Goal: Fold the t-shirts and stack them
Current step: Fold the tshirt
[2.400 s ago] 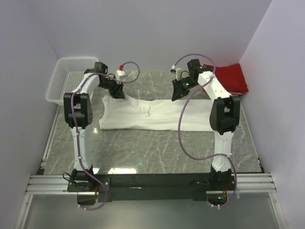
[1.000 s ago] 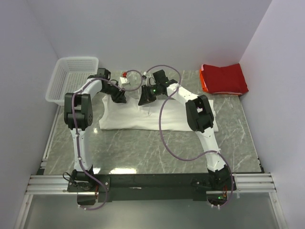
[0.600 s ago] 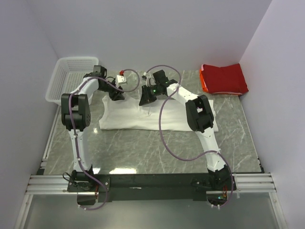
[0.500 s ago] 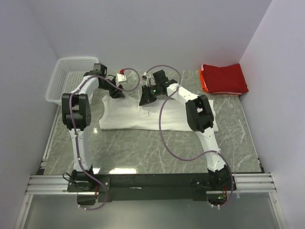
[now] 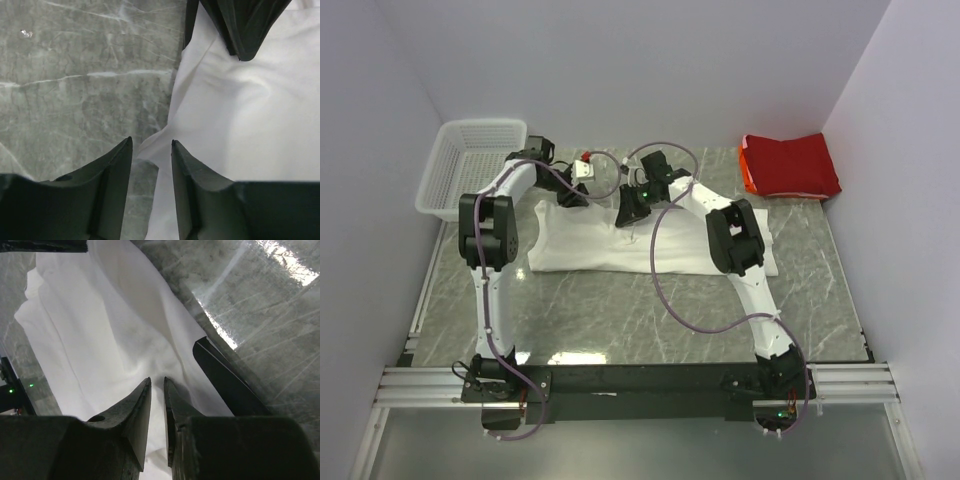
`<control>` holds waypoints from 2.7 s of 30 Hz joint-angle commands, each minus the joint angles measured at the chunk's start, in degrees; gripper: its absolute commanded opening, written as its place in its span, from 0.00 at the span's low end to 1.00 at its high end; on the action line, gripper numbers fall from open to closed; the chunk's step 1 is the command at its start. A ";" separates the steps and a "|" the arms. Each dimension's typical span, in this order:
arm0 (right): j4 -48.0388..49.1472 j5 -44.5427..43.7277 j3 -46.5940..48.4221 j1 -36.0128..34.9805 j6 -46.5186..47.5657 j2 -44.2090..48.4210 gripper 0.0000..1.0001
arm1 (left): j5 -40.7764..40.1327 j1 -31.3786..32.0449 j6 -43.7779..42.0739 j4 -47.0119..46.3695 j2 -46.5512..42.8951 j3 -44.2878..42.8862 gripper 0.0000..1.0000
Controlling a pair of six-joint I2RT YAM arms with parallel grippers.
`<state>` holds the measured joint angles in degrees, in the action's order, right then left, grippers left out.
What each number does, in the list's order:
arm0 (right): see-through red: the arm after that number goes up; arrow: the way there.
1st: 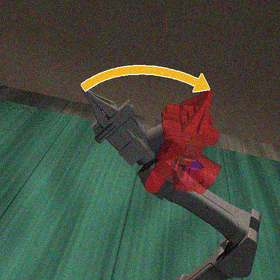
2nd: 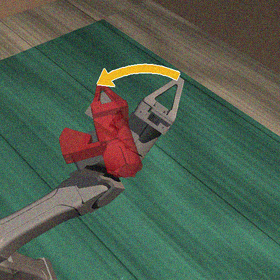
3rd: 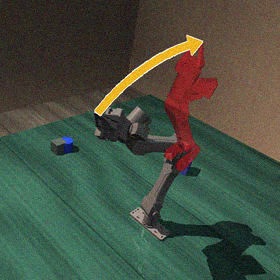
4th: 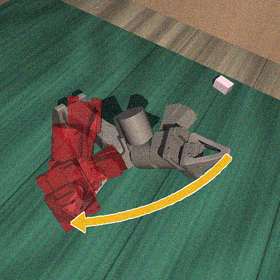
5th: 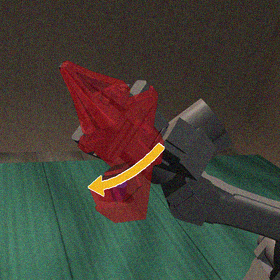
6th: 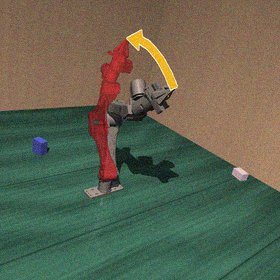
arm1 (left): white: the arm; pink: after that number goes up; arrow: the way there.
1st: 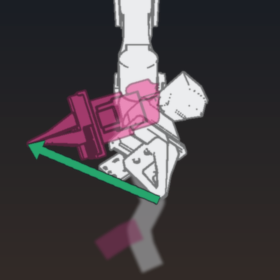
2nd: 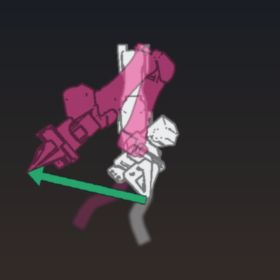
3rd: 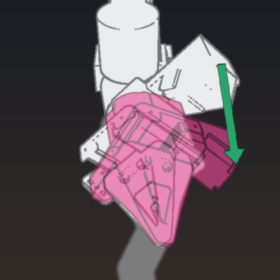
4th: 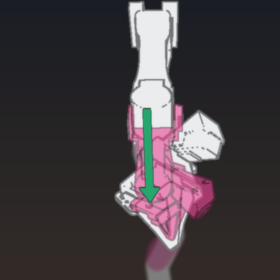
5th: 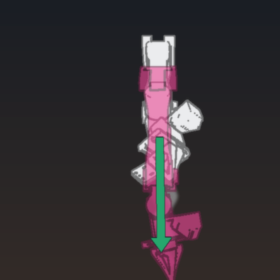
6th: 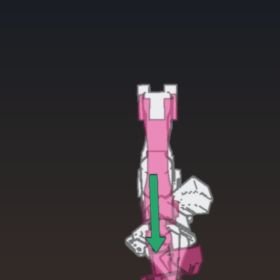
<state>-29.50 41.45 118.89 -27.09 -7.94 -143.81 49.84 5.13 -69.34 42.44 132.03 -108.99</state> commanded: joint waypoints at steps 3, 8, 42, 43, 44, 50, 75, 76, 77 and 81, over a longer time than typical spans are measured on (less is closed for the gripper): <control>-1.44 -1.29 2.57 0.55 1.62 -0.07 0.24 | 1.66 0.59 -2.46 1.50 0.51 -1.05 0.34; -1.62 -1.99 2.57 0.64 1.35 -0.07 0.23 | 1.13 0.59 -2.29 2.30 0.08 -1.67 0.12; -1.88 -6.47 1.08 2.48 0.82 0.90 0.23 | -13.37 9.29 26.53 3.27 -16.71 19.78 0.00; -2.14 -6.65 1.08 2.57 0.91 0.90 0.23 | -13.02 9.38 27.15 3.09 -16.89 20.04 0.00; -2.06 -6.73 0.91 2.57 0.91 0.98 0.23 | -12.32 9.64 28.28 3.09 -16.98 20.74 0.00; -1.88 -6.47 -0.06 3.10 1.00 1.34 0.23 | -11.08 10.43 32.60 0.11 -18.65 25.40 0.00; -8.46 1.27 -1.74 5.73 12.59 13.82 0.25 | -20.21 7.62 53.51 -11.24 -27.45 27.87 0.21; -12.04 0.57 -1.47 5.73 14.17 13.99 0.24 | -21.10 7.53 54.91 -10.54 -26.39 26.56 0.18; -13.73 -0.92 -1.73 5.65 15.66 14.25 0.24 | -21.80 7.44 55.54 -9.83 -25.43 26.20 0.17; -20.06 -2.69 -5.50 5.65 21.83 16.71 0.23 | -18.05 7.27 55.63 -9.03 -25.93 27.95 0.13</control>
<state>-41.47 40.97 114.96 -21.52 6.76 -130.96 30.22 12.45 -16.19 32.51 107.20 -81.43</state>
